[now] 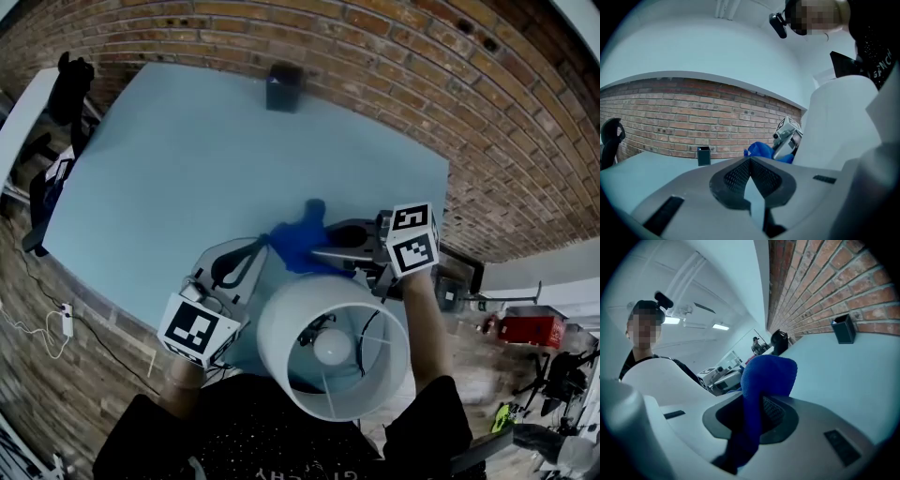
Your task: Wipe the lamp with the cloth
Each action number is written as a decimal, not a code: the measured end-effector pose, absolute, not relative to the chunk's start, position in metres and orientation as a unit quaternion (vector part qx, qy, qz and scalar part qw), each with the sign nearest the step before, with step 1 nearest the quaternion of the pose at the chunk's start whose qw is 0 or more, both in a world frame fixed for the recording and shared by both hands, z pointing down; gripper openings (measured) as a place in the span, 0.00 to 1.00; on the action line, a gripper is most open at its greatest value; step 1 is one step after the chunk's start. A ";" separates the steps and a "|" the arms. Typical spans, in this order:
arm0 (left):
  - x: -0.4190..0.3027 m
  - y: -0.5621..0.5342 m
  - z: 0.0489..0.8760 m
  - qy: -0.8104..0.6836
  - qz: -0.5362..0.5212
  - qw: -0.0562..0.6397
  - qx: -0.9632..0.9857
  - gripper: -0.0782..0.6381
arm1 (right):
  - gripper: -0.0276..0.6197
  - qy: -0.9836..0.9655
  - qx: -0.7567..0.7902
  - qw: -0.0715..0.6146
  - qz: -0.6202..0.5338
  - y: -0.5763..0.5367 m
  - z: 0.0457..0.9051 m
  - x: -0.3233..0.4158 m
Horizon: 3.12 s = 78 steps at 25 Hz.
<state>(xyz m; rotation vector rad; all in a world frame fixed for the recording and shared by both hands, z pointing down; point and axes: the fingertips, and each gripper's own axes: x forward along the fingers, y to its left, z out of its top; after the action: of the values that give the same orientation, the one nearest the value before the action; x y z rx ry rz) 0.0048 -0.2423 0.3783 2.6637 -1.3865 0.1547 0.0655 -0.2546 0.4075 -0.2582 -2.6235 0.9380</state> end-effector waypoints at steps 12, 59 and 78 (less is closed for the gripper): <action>-0.001 -0.227 0.320 -0.330 0.004 0.011 0.944 0.12 | 0.16 -0.941 0.249 0.058 0.222 -0.260 0.246 0.149; -0.071 -0.175 0.336 -0.082 -0.009 0.071 0.994 0.12 | 0.16 -0.656 0.718 0.080 0.220 -0.139 0.362 -0.027; -0.078 -0.159 0.340 -0.082 -0.002 0.066 0.994 0.12 | 0.16 -0.731 0.680 0.022 0.046 -0.065 0.211 -0.018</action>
<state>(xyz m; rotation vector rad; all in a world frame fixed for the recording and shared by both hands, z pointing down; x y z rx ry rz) -0.0775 -0.1585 0.3403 2.9993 -0.2472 -0.0057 -0.0177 -0.0650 0.2110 2.1080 -2.2653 0.1435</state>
